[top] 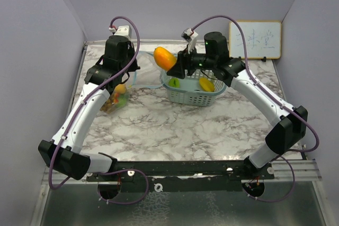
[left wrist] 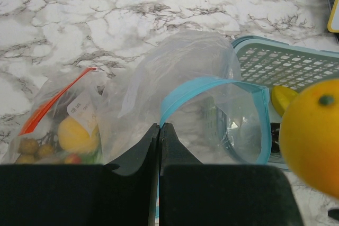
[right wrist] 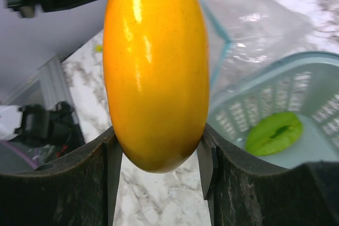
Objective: Place the food in the zip-top bag and seal the zipper
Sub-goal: Place the fake fruit in the zipper food storage bag.
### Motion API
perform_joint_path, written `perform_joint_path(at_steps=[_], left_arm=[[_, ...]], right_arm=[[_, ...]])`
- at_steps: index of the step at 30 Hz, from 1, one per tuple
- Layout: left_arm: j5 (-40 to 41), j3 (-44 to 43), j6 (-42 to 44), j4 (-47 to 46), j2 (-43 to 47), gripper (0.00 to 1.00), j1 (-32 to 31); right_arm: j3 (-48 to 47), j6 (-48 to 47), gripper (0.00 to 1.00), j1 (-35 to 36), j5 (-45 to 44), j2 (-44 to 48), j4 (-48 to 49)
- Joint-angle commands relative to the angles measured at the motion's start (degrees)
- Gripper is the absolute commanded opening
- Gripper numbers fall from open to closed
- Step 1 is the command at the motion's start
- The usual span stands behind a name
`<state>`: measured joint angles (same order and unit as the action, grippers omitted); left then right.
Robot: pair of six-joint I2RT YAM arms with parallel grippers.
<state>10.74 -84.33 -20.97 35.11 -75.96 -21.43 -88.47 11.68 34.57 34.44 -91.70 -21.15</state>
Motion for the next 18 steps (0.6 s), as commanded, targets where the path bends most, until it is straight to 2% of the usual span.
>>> perform_joint_path(at_steps=[1, 6, 10, 16, 18], left_arm=[[-1.7, -2.2, -0.5, -1.9, -1.1, 0.00, 0.2], [-2.0, -2.6, -0.4, -2.6, -1.6, 0.00, 0.2], [-2.3, -2.9, -0.8, -2.9, -1.6, 0.00, 0.2], [-2.8, -2.0, -0.8, -3.7, -1.0, 0.00, 0.2], [-3.2, -1.7, -1.0, -4.1, -0.8, 0.00, 0.2]], right_arm=[[2.3, 3.6, 0.48, 1.7, 7.3, 1.5, 3.6], [0.2, 3.1, 0.46, 1.9, 5.2, -1.7, -0.5], [-2.5, 4.7, 0.44, 1.9, -0.7, -5.2, -3.9], [-12.5, 6.3, 0.42, 1.9, -3.3, -13.6, -10.1], [-15.6, 7.4, 0.44, 1.9, -4.7, -15.5, -11.3]])
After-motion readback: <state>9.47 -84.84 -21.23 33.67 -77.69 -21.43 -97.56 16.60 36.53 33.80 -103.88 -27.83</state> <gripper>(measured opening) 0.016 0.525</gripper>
